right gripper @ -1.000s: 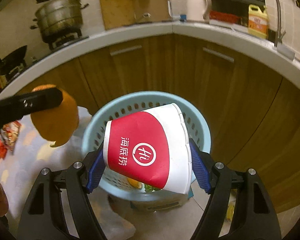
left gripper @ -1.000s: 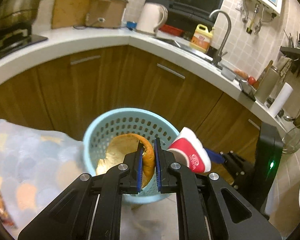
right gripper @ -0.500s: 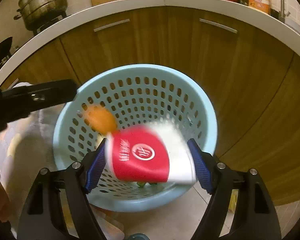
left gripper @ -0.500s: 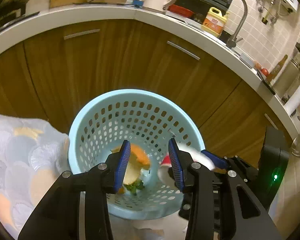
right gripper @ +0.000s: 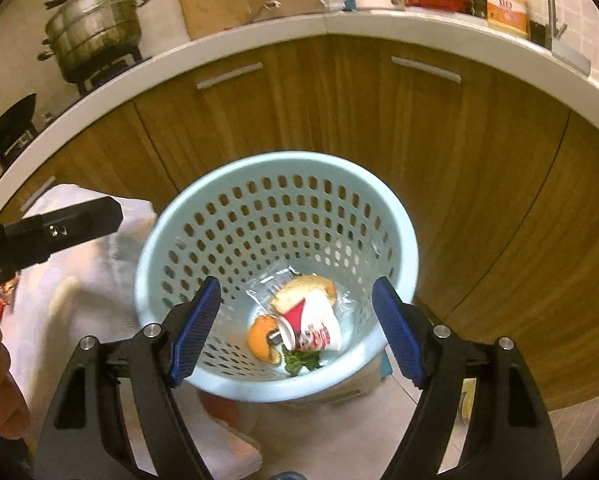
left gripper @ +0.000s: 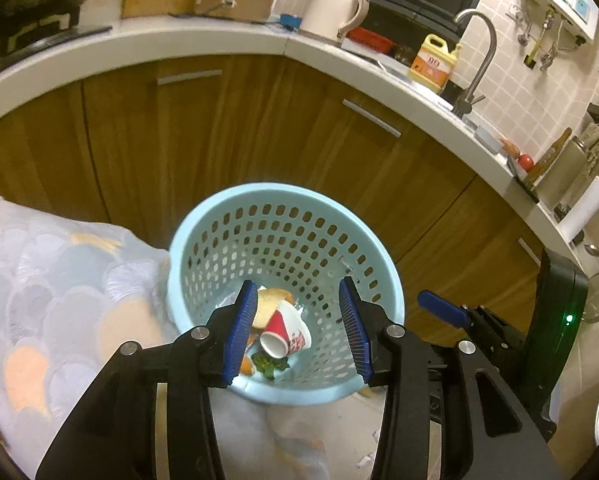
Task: Collect trash
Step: 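Move both tools back over the trash pile on the table, then grasp the green bok choy with the left tool while the right tool grasps the red plastic bag, then carry bok choy and red bag over the wastebasket and open both tools, then move both tools back over the remaining trash on the table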
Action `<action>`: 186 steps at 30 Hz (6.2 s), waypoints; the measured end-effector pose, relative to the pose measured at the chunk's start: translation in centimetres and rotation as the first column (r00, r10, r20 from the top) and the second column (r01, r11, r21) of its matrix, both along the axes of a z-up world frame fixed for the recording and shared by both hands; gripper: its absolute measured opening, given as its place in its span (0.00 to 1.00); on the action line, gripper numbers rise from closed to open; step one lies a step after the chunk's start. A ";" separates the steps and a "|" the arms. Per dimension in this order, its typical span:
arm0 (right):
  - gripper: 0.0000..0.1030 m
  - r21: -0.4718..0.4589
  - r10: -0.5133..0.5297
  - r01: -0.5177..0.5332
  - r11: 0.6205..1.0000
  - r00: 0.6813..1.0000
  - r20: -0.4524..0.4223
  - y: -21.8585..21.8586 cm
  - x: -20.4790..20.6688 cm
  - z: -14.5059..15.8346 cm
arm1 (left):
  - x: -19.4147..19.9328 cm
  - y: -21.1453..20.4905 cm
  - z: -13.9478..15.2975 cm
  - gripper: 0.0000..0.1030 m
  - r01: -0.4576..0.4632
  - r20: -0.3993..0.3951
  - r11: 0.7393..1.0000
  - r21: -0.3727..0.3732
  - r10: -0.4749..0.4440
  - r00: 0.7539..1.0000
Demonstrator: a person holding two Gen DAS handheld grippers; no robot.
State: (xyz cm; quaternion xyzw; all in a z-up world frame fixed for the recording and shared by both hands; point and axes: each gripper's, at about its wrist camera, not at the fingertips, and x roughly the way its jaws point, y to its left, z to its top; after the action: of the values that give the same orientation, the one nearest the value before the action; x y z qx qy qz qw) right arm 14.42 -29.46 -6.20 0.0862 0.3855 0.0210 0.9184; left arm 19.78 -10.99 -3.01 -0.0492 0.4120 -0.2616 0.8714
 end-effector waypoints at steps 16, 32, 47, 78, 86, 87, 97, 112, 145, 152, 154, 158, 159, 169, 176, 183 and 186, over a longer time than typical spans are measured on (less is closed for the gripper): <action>0.55 -0.034 0.238 -0.236 0.971 0.964 0.115 11.7 -4.8 5.6 | -9.5 11.5 5.3 0.60 -0.246 0.156 0.969 -0.021 0.246 0.957; 0.55 -0.014 0.412 -0.412 0.911 0.909 0.056 23.4 -8.1 2.8 | -22.8 24.3 2.9 0.78 -0.697 0.275 0.695 0.174 0.645 0.712; 0.55 0.098 0.350 -0.349 0.932 0.937 0.008 22.0 -6.9 1.2 | -21.3 24.5 -2.7 0.78 -0.768 0.012 0.615 0.176 0.779 0.627; 0.56 0.037 0.641 -0.640 0.768 0.767 -0.030 38.2 -6.9 4.0 | -23.1 34.8 -0.4 0.29 -0.687 0.130 0.724 0.061 0.677 0.724; 0.67 0.095 0.587 -0.580 0.809 0.804 -0.090 40.1 -2.7 2.5 | -23.2 35.0 -0.8 0.29 -0.670 0.121 0.742 0.022 0.663 0.739; 0.69 0.110 0.589 -0.580 0.807 0.803 -0.094 40.3 -2.4 2.2 | -23.2 34.9 -0.7 0.29 -0.665 0.124 0.746 0.023 0.658 0.742; 0.64 0.067 0.551 -0.547 0.834 0.833 -0.056 41.8 -1.2 1.9 | -23.2 34.9 -1.0 0.29 -0.649 0.115 0.761 0.010 0.643 0.757; 0.47 0.030 0.660 -0.660 0.751 0.752 0.015 36.6 -8.4 3.5 | -24.1 33.8 -0.4 0.29 -0.621 0.153 0.784 0.009 0.613 0.775; 0.47 -0.009 0.351 -0.354 0.935 0.922 0.162 15.3 -8.2 6.2 | -15.2 15.8 4.4 0.29 -0.264 0.215 0.964 -0.014 0.261 0.941; 0.47 -0.028 0.205 -0.203 0.979 0.967 0.152 8.7 -5.0 5.5 | -9.1 8.8 4.0 0.29 -0.160 0.175 0.987 0.005 0.157 0.972; 0.47 -0.027 0.154 -0.151 0.988 0.980 0.128 6.8 -3.7 4.6 | -7.5 7.1 3.5 0.29 -0.138 0.158 0.990 0.013 0.134 0.978; 0.47 0.009 0.076 -0.076 0.997 0.996 0.041 4.0 -1.2 2.2 | -4.4 3.6 2.0 0.29 -0.096 0.125 0.995 0.041 0.090 0.988; 0.47 0.023 0.062 -0.062 0.998 0.998 0.015 3.4 -0.6 1.4 | -4.0 3.0 1.7 0.29 -0.090 0.118 0.995 0.044 0.084 0.989; 0.60 0.055 0.010 -0.004 0.998 0.995 -0.102 0.6 2.3 -2.5 | -0.2 -0.5 -1.4 0.43 -0.073 0.044 0.992 0.098 0.069 0.997; 0.67 0.137 -0.007 0.024 0.990 0.992 -0.123 -1.5 2.3 -3.5 | 0.5 -0.3 -1.7 0.57 -0.081 0.028 0.992 0.094 0.079 0.996; 0.67 0.138 0.002 0.011 0.990 0.996 -0.091 -1.2 1.3 -2.5 | -0.4 0.5 -1.3 0.57 -0.092 0.041 0.992 0.082 0.089 0.995; 0.66 0.133 0.022 -0.013 0.991 0.998 -0.063 -0.5 0.7 -1.4 | -1.4 1.1 -0.6 0.57 -0.105 0.059 0.991 0.079 0.101 0.993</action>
State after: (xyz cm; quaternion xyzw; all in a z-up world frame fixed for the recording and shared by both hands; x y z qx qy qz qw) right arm 15.10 -29.98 -7.58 0.1442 0.4132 0.0519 0.8976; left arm 18.42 -9.84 -3.64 -0.0275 0.3950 -0.2006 0.8961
